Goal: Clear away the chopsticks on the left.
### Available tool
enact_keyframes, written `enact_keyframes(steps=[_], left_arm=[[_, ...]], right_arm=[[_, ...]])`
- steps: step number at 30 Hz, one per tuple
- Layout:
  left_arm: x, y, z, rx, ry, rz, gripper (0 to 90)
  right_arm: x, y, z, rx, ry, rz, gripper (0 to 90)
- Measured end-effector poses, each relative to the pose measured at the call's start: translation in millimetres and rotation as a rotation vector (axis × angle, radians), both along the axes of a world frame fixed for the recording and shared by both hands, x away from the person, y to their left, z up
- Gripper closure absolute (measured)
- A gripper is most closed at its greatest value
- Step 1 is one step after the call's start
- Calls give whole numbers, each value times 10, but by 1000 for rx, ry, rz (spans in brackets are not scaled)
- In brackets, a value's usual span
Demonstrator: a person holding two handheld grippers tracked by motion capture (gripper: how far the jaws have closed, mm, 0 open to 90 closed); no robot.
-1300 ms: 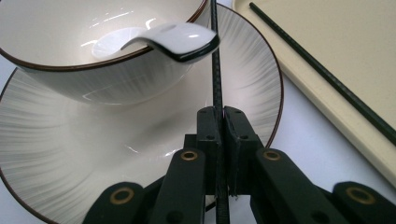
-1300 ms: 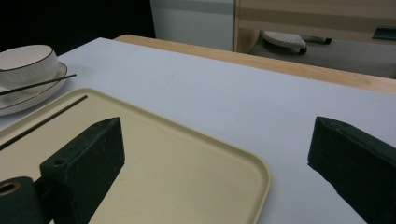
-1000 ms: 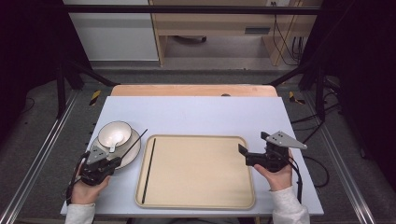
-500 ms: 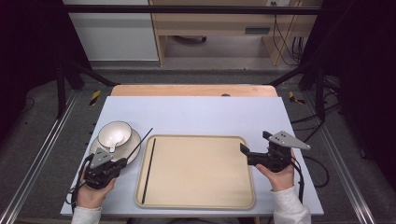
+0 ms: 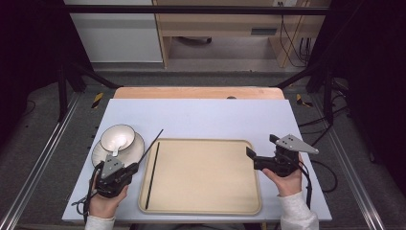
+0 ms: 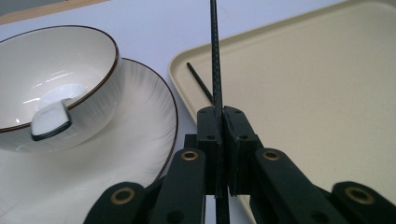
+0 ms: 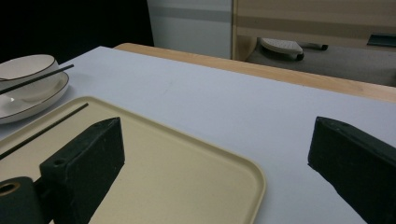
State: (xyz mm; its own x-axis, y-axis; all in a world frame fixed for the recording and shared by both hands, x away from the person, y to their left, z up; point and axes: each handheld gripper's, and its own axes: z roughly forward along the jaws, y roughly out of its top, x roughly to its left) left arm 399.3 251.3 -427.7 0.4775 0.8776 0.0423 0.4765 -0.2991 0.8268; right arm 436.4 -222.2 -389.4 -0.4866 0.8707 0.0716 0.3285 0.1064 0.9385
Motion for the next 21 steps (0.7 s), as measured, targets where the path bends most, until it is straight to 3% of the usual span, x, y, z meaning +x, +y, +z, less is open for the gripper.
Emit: enact_keyframes(steps=[9,17,21], left_arm=[[-79,-201,-10,-32,-28,24,856],[-143,-383,-25,-84,-47,95,856],[-167,-472,-9,-87,-56,125,856]], right_arm=[[-16,-13,24,7,-8,-4,38],[-29,-20,38,12,-12,-7,38],[-30,-32,40,18,-12,-6,38]])
